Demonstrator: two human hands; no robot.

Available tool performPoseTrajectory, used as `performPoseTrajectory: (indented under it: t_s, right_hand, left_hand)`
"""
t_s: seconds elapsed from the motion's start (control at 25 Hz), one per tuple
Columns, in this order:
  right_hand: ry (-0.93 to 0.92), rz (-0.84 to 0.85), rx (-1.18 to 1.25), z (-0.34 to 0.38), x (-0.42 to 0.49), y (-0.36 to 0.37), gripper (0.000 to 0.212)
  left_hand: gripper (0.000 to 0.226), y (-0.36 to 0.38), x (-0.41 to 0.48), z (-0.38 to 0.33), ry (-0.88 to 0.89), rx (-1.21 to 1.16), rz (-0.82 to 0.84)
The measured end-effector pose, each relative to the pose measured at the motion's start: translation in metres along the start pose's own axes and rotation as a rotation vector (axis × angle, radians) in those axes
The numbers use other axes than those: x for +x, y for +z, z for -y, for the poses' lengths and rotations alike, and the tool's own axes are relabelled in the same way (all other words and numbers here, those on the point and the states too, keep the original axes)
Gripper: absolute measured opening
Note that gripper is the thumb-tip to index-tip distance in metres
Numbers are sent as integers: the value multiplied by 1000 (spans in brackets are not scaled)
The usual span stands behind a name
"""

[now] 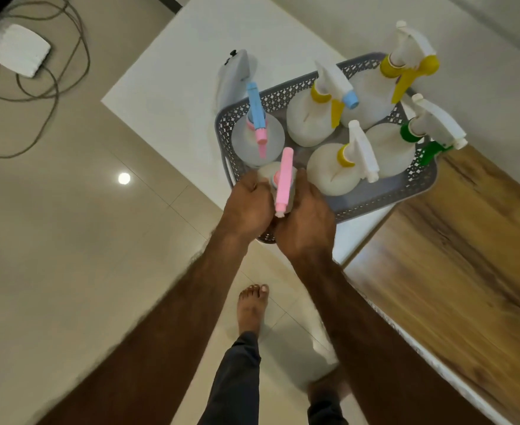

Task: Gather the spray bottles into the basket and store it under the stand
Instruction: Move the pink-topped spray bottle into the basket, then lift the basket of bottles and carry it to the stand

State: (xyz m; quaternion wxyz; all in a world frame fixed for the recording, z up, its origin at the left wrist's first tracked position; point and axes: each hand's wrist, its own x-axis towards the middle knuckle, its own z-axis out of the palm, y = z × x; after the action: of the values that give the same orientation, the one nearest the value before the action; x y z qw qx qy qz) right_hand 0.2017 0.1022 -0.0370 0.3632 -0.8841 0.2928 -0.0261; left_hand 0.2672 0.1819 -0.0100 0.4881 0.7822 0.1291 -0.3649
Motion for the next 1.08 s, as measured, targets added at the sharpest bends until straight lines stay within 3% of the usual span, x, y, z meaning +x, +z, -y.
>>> performPoseTrajectory:
  t_s: [0.16, 0.28, 0.36, 0.52, 0.6, 0.72, 0.84, 1.08]
  right_hand:
    - [126, 115, -120, -1, 1, -2, 86]
    - [113, 146, -149, -3, -8, -9, 88]
    - [15, 36, -162, -11, -18, -15, 69]
    - [-147, -291, -165, -50, -36, -54, 28]
    - [-43, -415, -128, -80, -29, -82, 21]
    - [135, -524, -68, -115, 8, -110, 25]
    - [151, -377, 15, -127, 57, -118, 35]
    - [317, -128, 425, -134, 132, -136, 39]
  left_hand:
    - [16, -1, 5, -1, -64, -152, 42]
    - [16, -1, -5, 4, 5, -30, 10]
    - [22, -4, -15, 12, 67, 47, -82]
    - [22, -18, -24, 31, 236, 126, -508]
    - [34, -23, -17, 37, 224, 53, -596]
    - [45, -19, 6, 39, 129, 7, -526]
    - [42, -14, 25, 35, 158, 66, -465]
    - [35, -14, 36, 35, 162, 106, -487]
